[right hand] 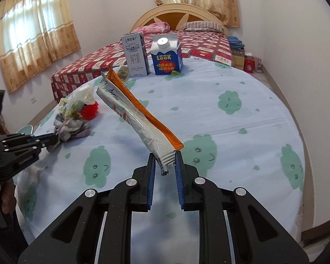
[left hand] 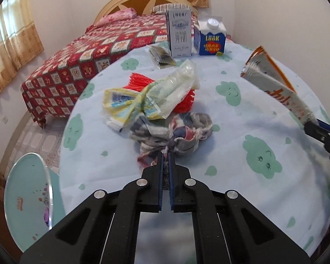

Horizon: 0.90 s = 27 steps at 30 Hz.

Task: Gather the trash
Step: 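Carry the grey rag toward the bucket with the left tool while the right tool holds the snack wrapper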

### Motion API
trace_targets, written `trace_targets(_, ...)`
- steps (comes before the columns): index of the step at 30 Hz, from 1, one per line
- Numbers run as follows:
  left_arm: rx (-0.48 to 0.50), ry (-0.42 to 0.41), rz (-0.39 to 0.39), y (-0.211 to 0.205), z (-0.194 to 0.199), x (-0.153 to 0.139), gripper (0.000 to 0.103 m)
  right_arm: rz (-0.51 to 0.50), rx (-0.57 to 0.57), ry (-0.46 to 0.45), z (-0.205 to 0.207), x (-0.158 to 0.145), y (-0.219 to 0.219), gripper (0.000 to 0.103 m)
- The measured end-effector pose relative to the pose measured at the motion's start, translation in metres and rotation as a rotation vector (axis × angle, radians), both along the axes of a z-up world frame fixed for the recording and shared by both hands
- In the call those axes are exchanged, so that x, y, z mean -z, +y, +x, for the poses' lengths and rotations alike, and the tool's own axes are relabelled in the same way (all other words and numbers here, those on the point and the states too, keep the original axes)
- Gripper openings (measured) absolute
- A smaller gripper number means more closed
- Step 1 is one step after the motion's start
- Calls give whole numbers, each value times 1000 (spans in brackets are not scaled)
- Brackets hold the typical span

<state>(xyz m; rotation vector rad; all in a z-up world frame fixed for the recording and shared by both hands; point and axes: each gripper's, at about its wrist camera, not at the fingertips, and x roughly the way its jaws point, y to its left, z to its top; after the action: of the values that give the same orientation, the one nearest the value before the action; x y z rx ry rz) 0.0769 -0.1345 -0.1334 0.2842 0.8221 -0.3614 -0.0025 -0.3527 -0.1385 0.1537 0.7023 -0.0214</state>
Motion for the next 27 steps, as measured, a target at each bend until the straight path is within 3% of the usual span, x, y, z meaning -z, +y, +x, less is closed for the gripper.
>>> trace_targets(11,-38,-84,-30,60,-32,-33,4,-10,-36,-27,1,-14,28,18)
trace_targets(27,-154,-162,-21,141,-39,-58,4,-13,-136,-40,17,-23,92,18)
